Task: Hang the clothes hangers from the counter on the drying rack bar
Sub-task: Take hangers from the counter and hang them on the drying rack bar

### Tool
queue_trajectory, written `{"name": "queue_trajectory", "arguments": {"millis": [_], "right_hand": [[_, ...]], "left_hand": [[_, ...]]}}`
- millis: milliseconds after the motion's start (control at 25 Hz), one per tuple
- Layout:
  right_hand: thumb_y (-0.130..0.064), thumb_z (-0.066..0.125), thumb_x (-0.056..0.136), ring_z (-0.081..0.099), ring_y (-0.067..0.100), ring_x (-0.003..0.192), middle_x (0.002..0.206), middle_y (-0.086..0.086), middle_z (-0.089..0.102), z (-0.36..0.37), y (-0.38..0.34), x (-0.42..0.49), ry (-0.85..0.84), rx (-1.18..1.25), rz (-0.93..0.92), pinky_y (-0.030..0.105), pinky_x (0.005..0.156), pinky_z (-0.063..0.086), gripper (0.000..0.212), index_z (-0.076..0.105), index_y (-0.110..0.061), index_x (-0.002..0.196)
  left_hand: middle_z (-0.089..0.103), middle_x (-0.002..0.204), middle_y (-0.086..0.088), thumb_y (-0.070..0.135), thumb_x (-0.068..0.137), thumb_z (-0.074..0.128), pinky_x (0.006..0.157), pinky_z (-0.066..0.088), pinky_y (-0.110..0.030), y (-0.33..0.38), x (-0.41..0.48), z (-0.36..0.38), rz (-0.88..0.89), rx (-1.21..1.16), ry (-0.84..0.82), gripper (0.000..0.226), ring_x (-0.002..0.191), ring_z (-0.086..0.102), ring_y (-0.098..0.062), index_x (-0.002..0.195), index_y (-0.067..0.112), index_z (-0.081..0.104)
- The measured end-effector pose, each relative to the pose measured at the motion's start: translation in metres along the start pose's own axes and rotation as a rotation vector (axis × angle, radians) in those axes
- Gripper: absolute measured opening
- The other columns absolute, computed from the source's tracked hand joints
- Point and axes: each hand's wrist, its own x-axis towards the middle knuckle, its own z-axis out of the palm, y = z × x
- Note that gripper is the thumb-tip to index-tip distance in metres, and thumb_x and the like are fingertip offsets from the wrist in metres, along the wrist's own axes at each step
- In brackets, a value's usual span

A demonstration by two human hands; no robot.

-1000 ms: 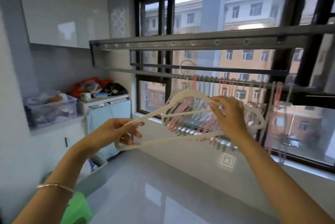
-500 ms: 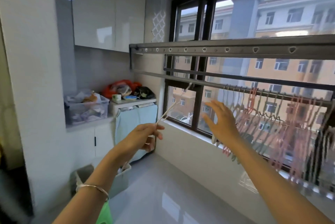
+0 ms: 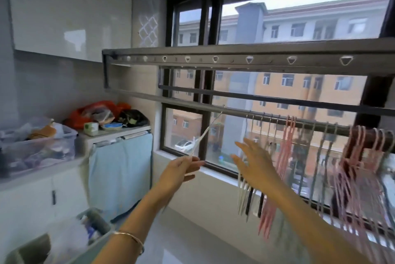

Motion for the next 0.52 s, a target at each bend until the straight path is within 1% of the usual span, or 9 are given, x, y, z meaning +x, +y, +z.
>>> {"name": "queue_trajectory", "arguments": {"millis": [80, 200, 240, 360, 440, 520], "right_hand": [[-0.049, 0.036, 0.095, 0.005, 0.016, 0.145, 0.157, -0.005, 0.009, 0.010, 0.007, 0.007, -0.059, -0.023, 0.025, 0.038, 0.117, 0.003, 0.054, 0.023, -0.033, 0.145], [-0.052, 0.033, 0.094, 0.001, 0.013, 0.145, 0.157, -0.009, 0.005, 0.017, 0.009, 0.012, -0.088, -0.029, 0.090, 0.039, 0.118, 0.001, 0.053, 0.023, -0.037, 0.144], [-0.051, 0.032, 0.095, 0.001, 0.012, 0.145, 0.157, -0.010, 0.005, 0.018, 0.009, 0.013, -0.083, -0.041, 0.117, 0.038, 0.118, 0.001, 0.053, 0.022, -0.037, 0.144], [-0.053, 0.030, 0.094, 0.005, 0.009, 0.144, 0.156, -0.012, 0.009, 0.023, 0.010, 0.012, -0.020, -0.054, 0.184, 0.039, 0.119, 0.004, 0.053, 0.025, -0.036, 0.144], [-0.060, 0.027, 0.091, 0.008, 0.008, 0.144, 0.155, -0.014, 0.013, 0.024, 0.010, 0.010, 0.012, -0.059, 0.203, 0.041, 0.119, 0.007, 0.056, 0.027, -0.037, 0.142], [-0.059, 0.028, 0.092, 0.009, 0.006, 0.143, 0.153, -0.017, 0.015, 0.025, 0.008, 0.006, 0.039, -0.039, 0.262, 0.039, 0.119, 0.008, 0.054, 0.027, -0.039, 0.142]], "left_hand": [[0.069, 0.109, -0.001, 0.024, 0.102, 0.032, 0.090, 0.044, -0.022, -0.007, 0.032, 0.015, 0.028, -0.046, -0.036, 0.032, 0.104, 0.061, -0.009, 0.112, 0.007, 0.058], [0.068, 0.110, 0.001, 0.023, 0.103, 0.029, 0.093, 0.042, -0.028, -0.011, 0.071, 0.032, 0.071, -0.036, -0.084, 0.031, 0.108, 0.058, -0.012, 0.103, 0.015, 0.059], [0.068, 0.110, 0.002, 0.023, 0.103, 0.028, 0.092, 0.042, -0.027, -0.010, 0.079, 0.035, 0.074, -0.036, -0.110, 0.031, 0.109, 0.058, -0.012, 0.104, 0.014, 0.058], [0.066, 0.109, -0.001, 0.021, 0.103, 0.027, 0.082, 0.043, -0.020, -0.012, 0.103, 0.043, 0.045, -0.056, -0.198, 0.030, 0.108, 0.058, -0.012, 0.107, 0.013, 0.056], [0.066, 0.110, -0.001, 0.023, 0.103, 0.026, 0.083, 0.044, -0.022, -0.016, 0.115, 0.049, 0.018, -0.035, -0.264, 0.032, 0.112, 0.057, -0.015, 0.108, 0.013, 0.057], [0.066, 0.111, 0.000, 0.024, 0.103, 0.025, 0.088, 0.043, -0.026, -0.022, 0.119, 0.053, 0.000, -0.001, -0.316, 0.035, 0.114, 0.057, -0.016, 0.111, 0.012, 0.056]]}}
